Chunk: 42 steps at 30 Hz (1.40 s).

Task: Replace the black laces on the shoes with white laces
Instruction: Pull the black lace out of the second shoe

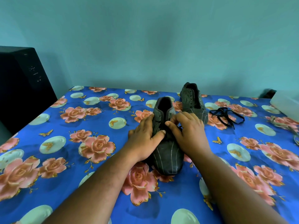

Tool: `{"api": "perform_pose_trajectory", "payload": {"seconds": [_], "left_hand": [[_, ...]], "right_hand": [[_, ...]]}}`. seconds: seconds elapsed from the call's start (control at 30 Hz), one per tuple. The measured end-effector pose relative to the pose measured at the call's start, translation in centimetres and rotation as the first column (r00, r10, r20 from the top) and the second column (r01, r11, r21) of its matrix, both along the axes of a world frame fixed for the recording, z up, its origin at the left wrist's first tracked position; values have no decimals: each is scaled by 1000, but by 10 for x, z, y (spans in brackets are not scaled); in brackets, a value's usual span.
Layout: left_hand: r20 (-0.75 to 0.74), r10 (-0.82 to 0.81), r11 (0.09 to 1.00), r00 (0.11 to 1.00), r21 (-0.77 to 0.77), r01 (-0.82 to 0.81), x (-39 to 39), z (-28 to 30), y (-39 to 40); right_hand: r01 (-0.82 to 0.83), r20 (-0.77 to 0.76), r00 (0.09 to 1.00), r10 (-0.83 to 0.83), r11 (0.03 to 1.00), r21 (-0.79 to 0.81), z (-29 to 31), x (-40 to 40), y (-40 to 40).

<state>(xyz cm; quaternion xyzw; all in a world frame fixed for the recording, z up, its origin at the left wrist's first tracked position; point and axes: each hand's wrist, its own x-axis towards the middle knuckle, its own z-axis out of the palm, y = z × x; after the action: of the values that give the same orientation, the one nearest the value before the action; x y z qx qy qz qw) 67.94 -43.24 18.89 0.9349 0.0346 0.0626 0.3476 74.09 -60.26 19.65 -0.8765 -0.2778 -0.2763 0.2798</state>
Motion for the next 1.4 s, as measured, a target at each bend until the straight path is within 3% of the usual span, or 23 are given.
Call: {"api": "perform_pose_trajectory", "payload": {"seconds": [0.07,0.17,0.23,0.33,0.4,0.47,0.57,0.73,0.83,1.07,1.3,1.4], "left_hand": [[0,2,1000,1000,2,-2,0,0,1],[2,1,1000,1000,-3,-1,-1,0,1],[8,-1,1000,1000,-15,1,-1,1,1],[26,-2,1000,1000,-29,3,-2,2,0],[30,-5,1000,1000,-23,6,-2,3,2],[68,8,1000,998,-8,-7,-1,3,5],[206,61,997,977,-64,-49,-1,7,13],[446,18,998,895,-68,13,2,6,12],[510,9,997,860,-66,29,3,5,9],[416,43,988,908,-155,24,4,6,9],[66,177,954,982,-258,-154,9,2,13],[152,181,947,972,-294,-130,10,1,14]], "right_hand": [[-140,-4,990,140,990,21,0,2,0],[-279,-214,918,333,928,247,1,0,1],[-241,-379,819,431,858,453,4,-1,-2],[-111,-433,674,599,661,742,11,-2,-10],[20,-455,667,590,596,803,16,-2,-15],[101,-487,742,460,642,760,15,0,-16],[85,-431,880,198,829,553,6,8,-17],[-162,-195,954,229,937,308,-3,8,-8],[-218,-160,956,247,959,181,-6,8,-3],[-230,-231,935,269,956,182,-11,8,-4],[-230,-319,909,268,961,152,-11,5,-3],[-239,-330,900,284,956,169,-12,5,-4]]}}
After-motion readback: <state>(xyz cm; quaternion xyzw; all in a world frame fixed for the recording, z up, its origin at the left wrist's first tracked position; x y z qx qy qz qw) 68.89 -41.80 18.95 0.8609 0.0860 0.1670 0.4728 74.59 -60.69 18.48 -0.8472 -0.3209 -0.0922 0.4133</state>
